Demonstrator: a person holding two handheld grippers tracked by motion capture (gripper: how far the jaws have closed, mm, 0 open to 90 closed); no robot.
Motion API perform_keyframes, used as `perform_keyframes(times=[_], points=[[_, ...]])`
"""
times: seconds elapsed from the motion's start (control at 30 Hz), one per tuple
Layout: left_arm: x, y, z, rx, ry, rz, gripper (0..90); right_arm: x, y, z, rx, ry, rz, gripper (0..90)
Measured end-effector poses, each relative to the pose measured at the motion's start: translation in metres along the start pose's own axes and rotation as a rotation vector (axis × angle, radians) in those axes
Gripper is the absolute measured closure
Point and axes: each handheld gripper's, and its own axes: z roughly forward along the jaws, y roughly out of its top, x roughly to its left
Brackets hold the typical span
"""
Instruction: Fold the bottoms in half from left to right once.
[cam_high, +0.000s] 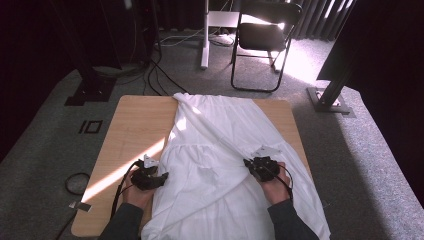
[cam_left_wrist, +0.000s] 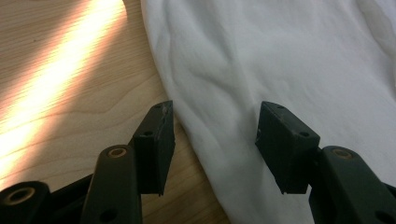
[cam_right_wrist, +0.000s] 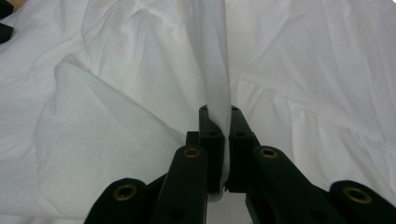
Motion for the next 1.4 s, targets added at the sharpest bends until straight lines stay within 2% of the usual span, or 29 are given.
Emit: perform_keyframes(times=[0.03, 0.1, 0.2, 0.37, 0.4, 0.43, 0.47, 0.53, 0.63, 0.7, 0.73, 0.8, 0.83, 0.87, 0.9, 0.93, 1.0, 1.03, 1.07, 1.1, 1.13, 1.17, 1.2, 1.23, 1.27, 1.3, 1.37, 1.4], points=[[0.0, -0.001, -0.001, -0.003, 0.018, 0.004, 46.7, 0.0, 0.0, -0.001, -0.003, -0.002, -0.006, 87.7], [-0.001, -0.002, -0.002, -0.009, 0.049, 0.016, 39.4, -0.001, 0.0, -0.002, -0.005, -0.005, -0.008, 87.7], [-0.003, -0.004, -0.001, -0.002, 0.016, 0.018, 28.4, -0.001, -0.001, -0.003, 0.0, -0.01, -0.014, 87.7], [-0.01, -0.005, 0.0, -0.011, -0.012, 0.011, 29.7, -0.002, 0.0, -0.008, -0.025, -0.023, -0.017, 87.9], [-0.01, -0.005, -0.002, -0.019, -0.027, 0.019, 36.6, -0.002, 0.001, -0.01, -0.03, -0.024, -0.019, 87.9], [-0.01, -0.005, -0.003, -0.023, -0.068, 0.028, 53.0, -0.001, 0.001, -0.012, -0.035, -0.027, -0.019, 87.9], [-0.01, -0.004, -0.003, -0.02, -0.087, 0.022, 72.3, -0.002, 0.002, -0.013, -0.038, -0.026, -0.023, 87.8], [-0.01, -0.003, -0.008, -0.043, -0.062, 0.026, 87.7, -0.002, 0.003, -0.014, -0.042, -0.028, -0.026, 87.9], [0.0, 0.003, -0.037, -0.154, -0.027, -0.021, 89.4, -0.003, 0.004, -0.015, -0.047, -0.022, -0.021, 88.0], [0.008, 0.009, -0.061, -0.221, 0.03, -0.037, 89.5, -0.001, 0.004, -0.015, -0.048, -0.008, -0.028, 88.0], [0.009, 0.013, -0.073, -0.248, 0.064, -0.035, 89.6, 0.001, 0.005, -0.015, -0.052, 0.01, -0.035, 88.0], [0.005, 0.023, -0.093, -0.275, 0.156, 0.01, 89.6, 0.008, 0.007, -0.015, -0.065, 0.046, -0.045, 88.0], [0.005, 0.023, -0.093, -0.275, 0.156, 0.01, 89.6, 0.008, 0.007, -0.015, -0.065, 0.046, -0.045, 88.0], [0.0, 0.036, -0.105, -0.28, 0.196, 0.038, 89.6, 0.012, 0.009, -0.015, -0.072, 0.05, -0.056, 88.0], [-0.002, 0.042, -0.107, -0.277, 0.184, 0.041, 89.4, 0.018, 0.013, -0.015, -0.077, 0.029, -0.084, 88.1], [-0.005, 0.046, -0.107, -0.279, 0.166, 0.043, 89.3, 0.018, 0.014, -0.017, -0.081, 0.018, -0.089, 88.1], [-0.013, 0.054, -0.105, -0.288, 0.096, 0.059, 89.0, 0.012, 0.015, -0.025, -0.096, -0.001, -0.085, 88.1], [-0.013, 0.054, -0.105, -0.288, 0.096, 0.059, 88.5, 0.012, 0.015, -0.025, -0.096, -0.001, -0.085, 88.1], [-0.024, 0.059, -0.104, -0.32, 0.003, 0.086, 88.5, 0.007, 0.015, -0.033, -0.118, -0.03, -0.079, 88.1], [-0.03, 0.061, -0.104, -0.337, -0.032, 0.1, 85.1, -0.008, 0.015, -0.052, -0.171, -0.096, -0.041, 88.2], [-0.039, 0.063, -0.102, -0.355, -0.066, 0.116, 79.0, -0.015, 0.014, -0.06, -0.192, -0.125, -0.014, 88.2], [-0.048, 0.065, -0.098, -0.349, -0.088, 0.133, 71.4, -0.026, 0.011, -0.07, -0.208, -0.181, 0.01, 88.2], [-0.057, 0.066, -0.092, -0.328, -0.095, 0.16, 66.1, -0.037, 0.008, -0.077, -0.198, -0.241, 0.02, 88.2], [-0.057, 0.066, -0.092, -0.328, -0.095, 0.16, 62.1, -0.037, 0.008, -0.077, -0.198, -0.241, 0.02, 88.2], [-0.073, 0.064, -0.072, -0.279, -0.095, 0.195, 62.1, -0.048, 0.002, -0.078, -0.172, -0.283, 0.034, 88.2], [-0.077, 0.062, -0.062, -0.253, -0.109, 0.191, 55.5, -0.075, -0.017, -0.07, -0.12, -0.287, 0.112, 88.1], [-0.082, 0.058, -0.041, -0.214, -0.113, 0.189, 51.8, -0.09, -0.036, -0.053, -0.036, -0.304, 0.132, 88.1], [-0.084, 0.057, -0.029, -0.182, -0.11, 0.178, 47.3, -0.095, -0.045, -0.044, 0.004, -0.306, 0.132, 88.0]])
